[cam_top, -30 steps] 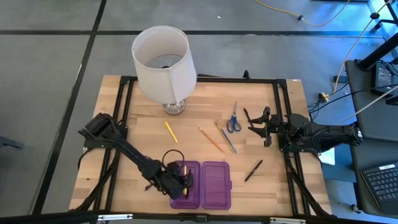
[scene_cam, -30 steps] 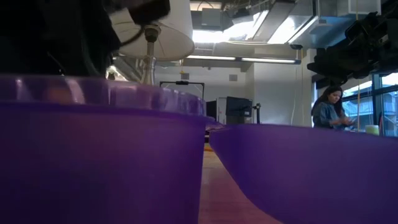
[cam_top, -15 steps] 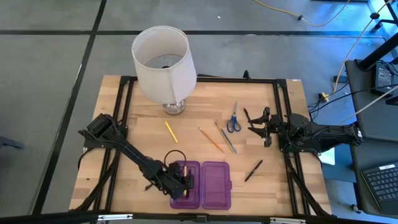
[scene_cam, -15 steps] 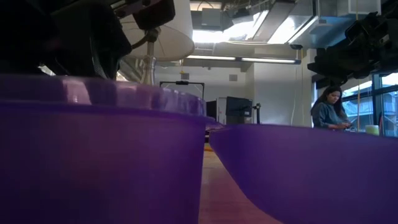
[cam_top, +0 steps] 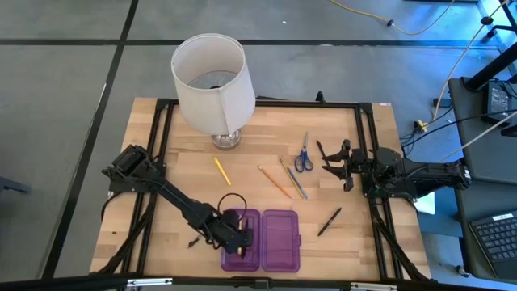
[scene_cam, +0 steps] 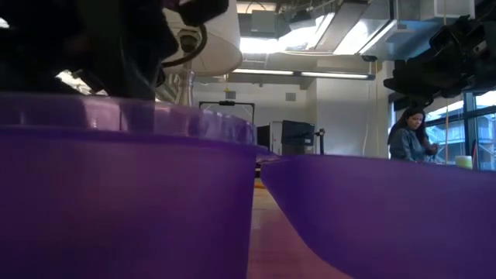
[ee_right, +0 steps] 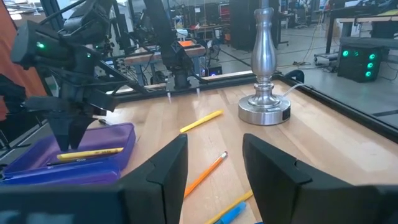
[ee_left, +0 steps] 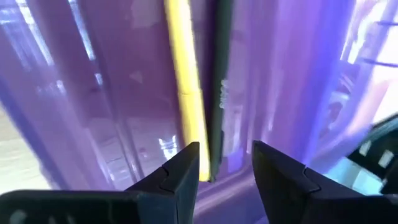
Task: Pick & place school supplies into a supply box
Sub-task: Put the bottom left black pen into the violet supply box
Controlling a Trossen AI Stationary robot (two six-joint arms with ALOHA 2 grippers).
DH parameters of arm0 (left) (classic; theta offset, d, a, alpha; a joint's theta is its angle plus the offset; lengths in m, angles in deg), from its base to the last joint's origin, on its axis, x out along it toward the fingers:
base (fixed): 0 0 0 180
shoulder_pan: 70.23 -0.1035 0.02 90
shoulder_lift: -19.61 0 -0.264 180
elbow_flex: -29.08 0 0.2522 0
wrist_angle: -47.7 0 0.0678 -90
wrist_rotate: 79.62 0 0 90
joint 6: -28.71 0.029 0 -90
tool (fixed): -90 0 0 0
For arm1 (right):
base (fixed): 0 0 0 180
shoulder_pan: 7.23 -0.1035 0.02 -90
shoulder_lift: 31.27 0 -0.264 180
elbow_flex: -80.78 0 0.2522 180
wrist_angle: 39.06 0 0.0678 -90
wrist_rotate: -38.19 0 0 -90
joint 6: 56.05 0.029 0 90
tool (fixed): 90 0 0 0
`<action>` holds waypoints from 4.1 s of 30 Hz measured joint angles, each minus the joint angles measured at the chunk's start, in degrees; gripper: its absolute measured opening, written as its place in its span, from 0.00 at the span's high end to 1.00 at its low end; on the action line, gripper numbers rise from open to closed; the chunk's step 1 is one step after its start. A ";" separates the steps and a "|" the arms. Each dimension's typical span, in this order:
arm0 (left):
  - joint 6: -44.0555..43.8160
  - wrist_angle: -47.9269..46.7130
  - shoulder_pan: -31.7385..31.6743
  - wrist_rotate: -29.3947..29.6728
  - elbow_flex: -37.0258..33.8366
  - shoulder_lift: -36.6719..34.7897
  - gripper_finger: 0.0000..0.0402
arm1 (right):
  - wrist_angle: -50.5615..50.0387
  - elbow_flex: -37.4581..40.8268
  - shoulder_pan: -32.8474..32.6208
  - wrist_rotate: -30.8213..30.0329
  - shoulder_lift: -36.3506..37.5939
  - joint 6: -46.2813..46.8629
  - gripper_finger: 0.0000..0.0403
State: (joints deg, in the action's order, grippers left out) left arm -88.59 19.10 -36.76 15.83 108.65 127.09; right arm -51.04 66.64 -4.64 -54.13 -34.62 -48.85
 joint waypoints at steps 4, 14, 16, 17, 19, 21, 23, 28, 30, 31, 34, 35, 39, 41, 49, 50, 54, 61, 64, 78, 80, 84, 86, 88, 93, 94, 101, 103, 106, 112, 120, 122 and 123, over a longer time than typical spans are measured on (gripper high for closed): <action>2.21 -0.45 0.20 1.72 0.00 -0.28 0.65 | 0.09 0.00 0.00 -0.44 0.00 -0.04 0.61; 11.91 -2.80 3.55 8.31 0.00 -6.24 0.66 | 0.14 0.00 0.00 -0.59 -0.01 0.25 0.61; 12.59 -5.68 4.69 11.04 0.00 -8.30 0.67 | 0.14 0.00 0.00 -0.59 -0.01 1.03 0.61; 12.30 -7.10 5.50 11.85 0.03 -9.08 0.67 | 0.14 0.00 0.00 -0.59 -0.02 1.57 0.61; 10.18 -11.31 7.51 12.15 0.04 -10.14 0.68 | 0.15 -0.01 0.00 -0.59 -0.01 1.90 0.61; 6.61 -15.70 9.49 11.03 0.04 -10.33 0.69 | 0.15 0.00 0.00 -0.59 -0.01 3.08 0.61; 1.95 -21.42 11.67 9.33 0.04 -10.19 0.70 | 0.13 -0.01 0.00 -0.61 -0.02 3.88 0.61; -7.17 -31.16 16.67 7.44 -0.02 -9.54 0.72 | 0.15 0.00 0.00 -0.63 0.00 4.76 0.61; -8.60 -34.12 18.00 8.51 -0.02 -9.54 0.73 | 0.16 -0.01 0.00 -0.65 0.00 5.08 0.61; -8.86 -35.49 18.46 8.97 -0.02 -9.54 0.73 | 0.17 -0.02 0.00 -0.83 0.00 5.64 0.61; -8.46 -37.10 19.07 9.92 -0.02 -9.54 0.74 | 0.21 -0.02 0.00 -1.18 -0.02 6.37 0.61; -7.32 -37.19 19.24 10.22 -0.02 -9.54 0.74 | 0.20 -0.01 0.00 -1.17 -0.01 6.41 0.61; -2.90 -36.53 19.42 10.23 -0.02 -9.54 0.74 | 0.22 -0.01 0.00 -1.16 -0.02 6.25 0.61; -2.57 -36.55 19.41 10.31 -0.02 -9.54 0.73 | 0.24 0.00 0.00 -1.16 0.00 6.10 0.61; -4.52 -36.10 18.82 8.35 -0.02 -9.54 0.58 | 0.24 -0.02 0.00 -1.14 0.00 5.99 0.61; -4.94 -36.11 18.82 8.59 -0.02 -9.54 0.56 | 0.24 0.00 0.00 -1.14 0.00 5.99 0.61; -5.77 -34.94 18.82 8.93 -0.02 -9.54 0.51 | 0.24 -0.02 0.00 -1.13 -0.01 5.97 0.61; -4.82 -33.73 18.82 5.15 -1.46 -9.50 0.51 | 0.24 0.00 0.00 -1.11 0.00 6.05 0.61; -5.09 -31.53 18.73 4.65 -2.85 -9.15 0.53 | 0.22 0.00 0.00 -1.11 -0.02 6.08 0.61; 2.70 -31.28 14.07 -5.11 -2.80 -1.06 0.59 | 0.22 -0.02 0.02 -1.07 -0.02 6.23 0.61; 3.32 -31.22 13.54 -5.61 -2.82 -1.02 0.62 | 0.20 -0.01 0.02 -1.07 -0.01 6.23 0.61; 3.35 -30.79 12.95 -5.73 -2.84 -0.93 0.72 | 0.20 -0.01 0.02 -1.07 -0.01 6.23 0.61; 3.26 -30.56 12.90 -5.70 -2.84 -0.91 0.78 | 0.20 -0.01 0.02 -1.07 0.00 6.19 0.61; 3.17 -30.34 12.92 -5.64 -2.84 -0.87 0.83 | 0.20 0.00 0.02 -1.07 0.00 6.16 0.61; 1.63 -30.67 12.98 -5.24 -2.65 -0.94 0.95 | 0.20 -0.01 0.02 -1.07 -0.01 6.10 0.61; 1.42 -31.07 13.10 -5.08 -2.34 -1.09 0.96 | 0.20 0.00 0.02 -1.07 0.00 6.10 0.61; -2.92 -38.25 14.46 -0.06 3.43 -2.92 0.94 | 0.20 0.00 0.02 -1.07 0.00 5.97 0.61; -3.64 -38.76 14.58 3.10 5.08 -3.51 0.94 | 0.20 -0.01 0.02 -1.07 -0.01 5.96 0.61; -5.03 -37.58 14.28 8.42 8.32 -3.57 0.95 | 0.19 0.00 0.02 -1.07 -0.02 5.99 0.61; -5.79 -29.03 12.48 14.63 10.98 -3.72 0.94 | 0.17 -0.02 0.02 -1.07 -0.02 7.12 0.61; 0.45 -21.87 7.29 10.39 11.04 -0.08 0.95 | 0.13 0.00 0.02 -0.96 0.00 5.86 0.61; 1.24 -20.66 6.31 8.62 11.04 0.93 0.94 | 0.12 0.00 0.00 -0.59 -0.02 5.85 0.61; 1.44 -20.68 6.01 7.99 11.04 1.33 0.94 | 0.04 0.00 0.00 -0.57 -0.02 5.89 0.61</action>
State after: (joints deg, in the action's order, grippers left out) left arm -87.15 -1.58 -30.75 23.83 119.68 128.42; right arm -51.01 66.64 -4.64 -54.70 -34.64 -42.96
